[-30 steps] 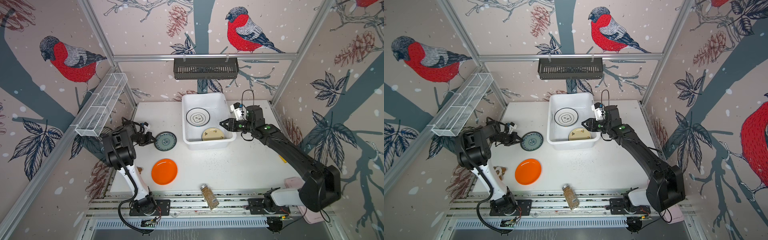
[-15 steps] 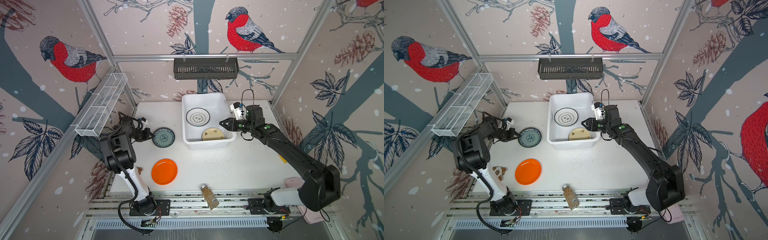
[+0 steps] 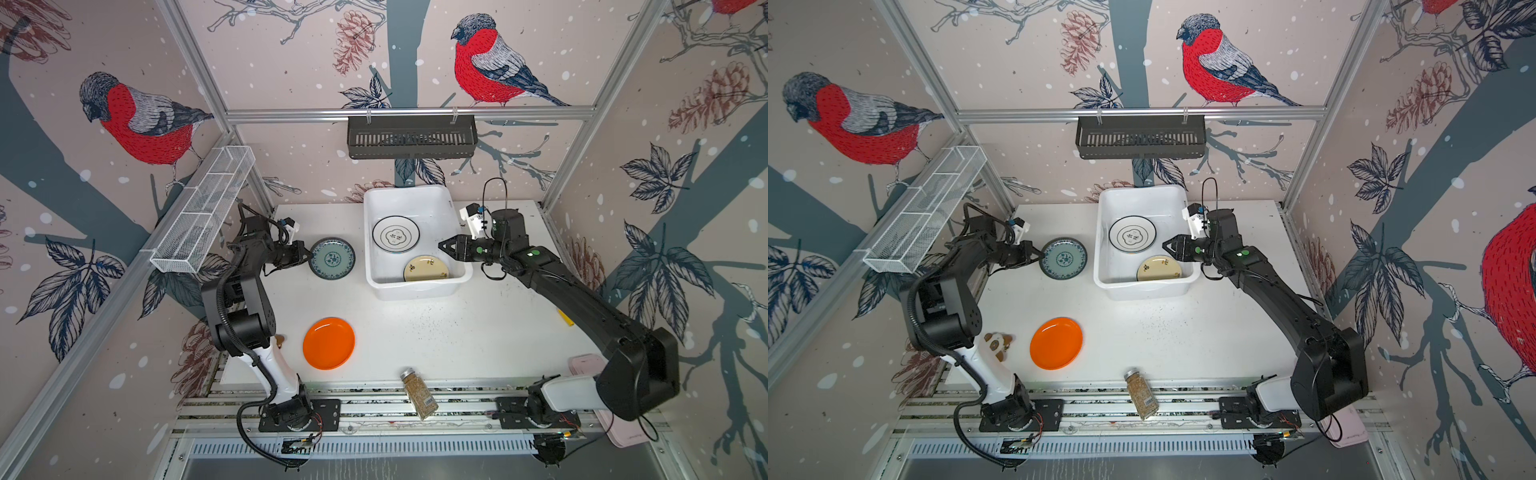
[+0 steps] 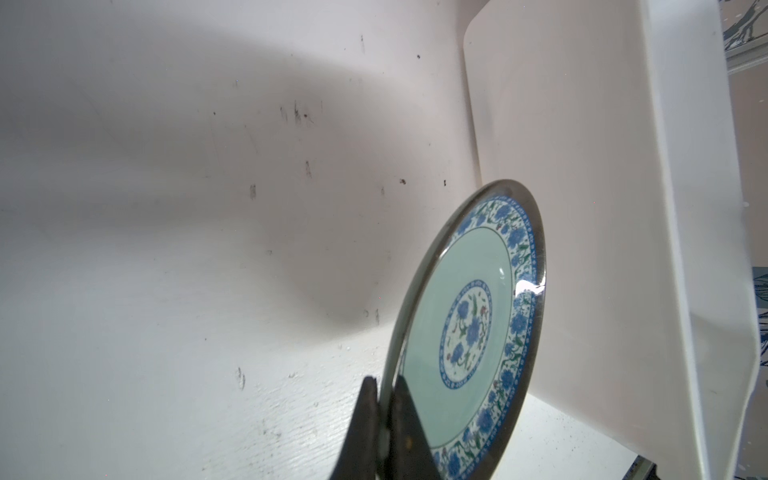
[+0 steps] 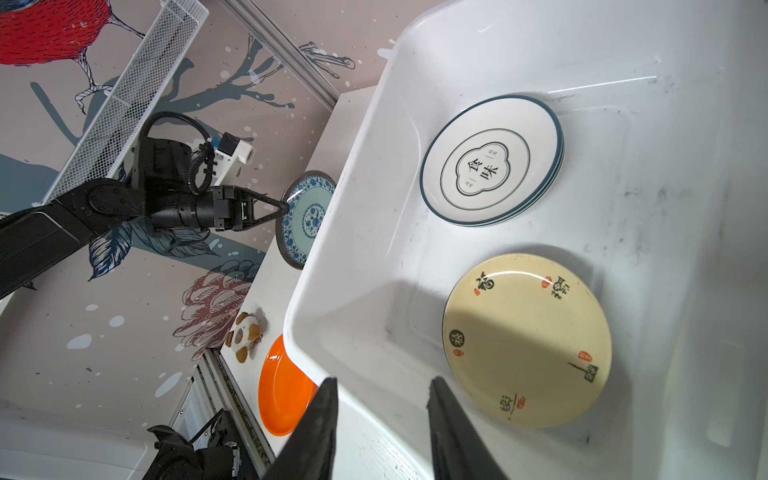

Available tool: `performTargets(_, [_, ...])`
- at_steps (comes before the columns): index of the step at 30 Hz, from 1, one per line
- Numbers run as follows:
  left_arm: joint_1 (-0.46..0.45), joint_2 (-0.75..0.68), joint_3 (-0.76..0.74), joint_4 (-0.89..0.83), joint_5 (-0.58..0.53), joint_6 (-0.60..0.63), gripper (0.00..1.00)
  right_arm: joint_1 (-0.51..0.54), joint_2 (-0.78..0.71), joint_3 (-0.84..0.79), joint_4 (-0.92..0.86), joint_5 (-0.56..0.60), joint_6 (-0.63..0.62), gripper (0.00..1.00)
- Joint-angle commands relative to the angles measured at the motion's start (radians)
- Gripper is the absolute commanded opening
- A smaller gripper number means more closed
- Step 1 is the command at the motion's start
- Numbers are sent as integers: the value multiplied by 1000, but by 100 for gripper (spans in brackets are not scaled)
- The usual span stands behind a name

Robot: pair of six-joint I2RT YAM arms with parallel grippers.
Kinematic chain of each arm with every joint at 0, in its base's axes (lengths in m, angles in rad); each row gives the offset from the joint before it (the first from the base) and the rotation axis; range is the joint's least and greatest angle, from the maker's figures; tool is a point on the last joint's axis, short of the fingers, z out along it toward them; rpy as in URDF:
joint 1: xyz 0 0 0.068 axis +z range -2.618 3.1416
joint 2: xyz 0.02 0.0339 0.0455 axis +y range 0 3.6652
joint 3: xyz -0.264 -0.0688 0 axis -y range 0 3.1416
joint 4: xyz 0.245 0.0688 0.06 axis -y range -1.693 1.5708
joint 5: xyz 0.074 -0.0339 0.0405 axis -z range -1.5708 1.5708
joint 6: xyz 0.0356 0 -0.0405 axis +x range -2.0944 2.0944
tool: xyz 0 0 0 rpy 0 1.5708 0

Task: Place the plates into the plastic bin on the countertop
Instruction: 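Lift the green plate with left gripper and carry it over the bin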

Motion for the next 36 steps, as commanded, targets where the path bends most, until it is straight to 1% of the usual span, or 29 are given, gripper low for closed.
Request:
performTargets(1, [-10,-18,35,6,21,-36,0,-2,-3,8,6,-14,-9,38])
performTargets(7, [-29,-37,134,2,20,-73,0,-5,2,17,-3,-15,-16,38])
performTargets(14, [-38,-29,300,-29,28,-106,0,-6,9,34,-10,-21,-21,38])
performTargets(21, [-99,-44,375,-1,12,-137,0,-8,28,65,-49,-9,-42,38])
performTargets(27, [-195,-22,467,-13,-2,-145,0,-16,39,137,-160,47,-92,38])
performTargets(36, [-380,57,578,-48,-41,-133,0,-58,2,146,-220,51,-116,38])
